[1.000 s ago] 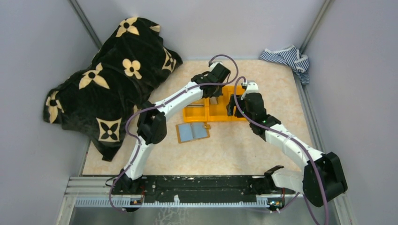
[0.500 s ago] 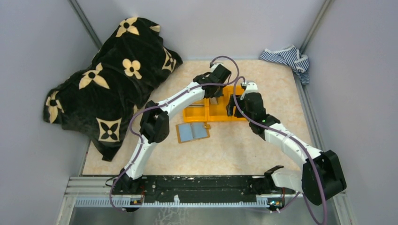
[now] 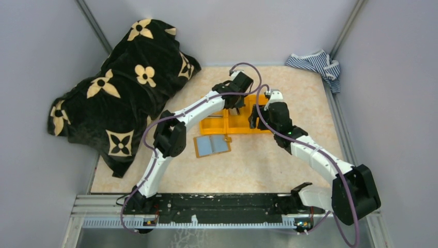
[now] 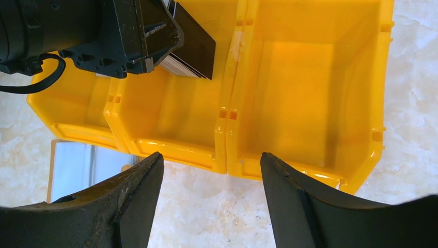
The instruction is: Take the credit cards out of the card holder
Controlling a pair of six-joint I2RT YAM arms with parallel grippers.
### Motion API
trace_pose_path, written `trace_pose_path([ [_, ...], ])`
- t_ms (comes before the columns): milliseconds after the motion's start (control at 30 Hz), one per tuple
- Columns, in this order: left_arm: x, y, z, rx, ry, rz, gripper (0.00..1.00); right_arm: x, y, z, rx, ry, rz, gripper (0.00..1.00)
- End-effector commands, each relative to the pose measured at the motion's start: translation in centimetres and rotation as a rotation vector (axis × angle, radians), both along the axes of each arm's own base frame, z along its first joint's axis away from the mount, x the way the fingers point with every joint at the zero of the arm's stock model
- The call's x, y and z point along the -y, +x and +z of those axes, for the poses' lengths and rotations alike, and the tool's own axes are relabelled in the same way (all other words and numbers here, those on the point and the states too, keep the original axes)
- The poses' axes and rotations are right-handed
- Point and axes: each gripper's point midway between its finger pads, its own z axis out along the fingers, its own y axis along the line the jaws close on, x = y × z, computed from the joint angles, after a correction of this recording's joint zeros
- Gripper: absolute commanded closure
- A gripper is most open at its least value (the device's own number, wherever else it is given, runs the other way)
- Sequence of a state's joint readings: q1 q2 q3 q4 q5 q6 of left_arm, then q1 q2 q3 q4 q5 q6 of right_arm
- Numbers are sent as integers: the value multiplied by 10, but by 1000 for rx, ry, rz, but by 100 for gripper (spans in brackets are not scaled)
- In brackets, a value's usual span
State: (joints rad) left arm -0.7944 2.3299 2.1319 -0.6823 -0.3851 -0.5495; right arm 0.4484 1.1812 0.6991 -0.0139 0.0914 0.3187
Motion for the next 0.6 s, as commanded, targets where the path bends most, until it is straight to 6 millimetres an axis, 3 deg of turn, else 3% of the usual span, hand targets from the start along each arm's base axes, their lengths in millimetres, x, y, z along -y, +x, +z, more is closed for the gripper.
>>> trace_pose_path([
  [0,-15,6,7,15,18,39,82,-4,8,10,40,34,-1,31],
  [200,-18,6,9,17,20,45,82,-5,8,8,36,35,3,31],
  [567,-23,5,31,48,5,44,82,-6,8,7,30,37,8,31],
])
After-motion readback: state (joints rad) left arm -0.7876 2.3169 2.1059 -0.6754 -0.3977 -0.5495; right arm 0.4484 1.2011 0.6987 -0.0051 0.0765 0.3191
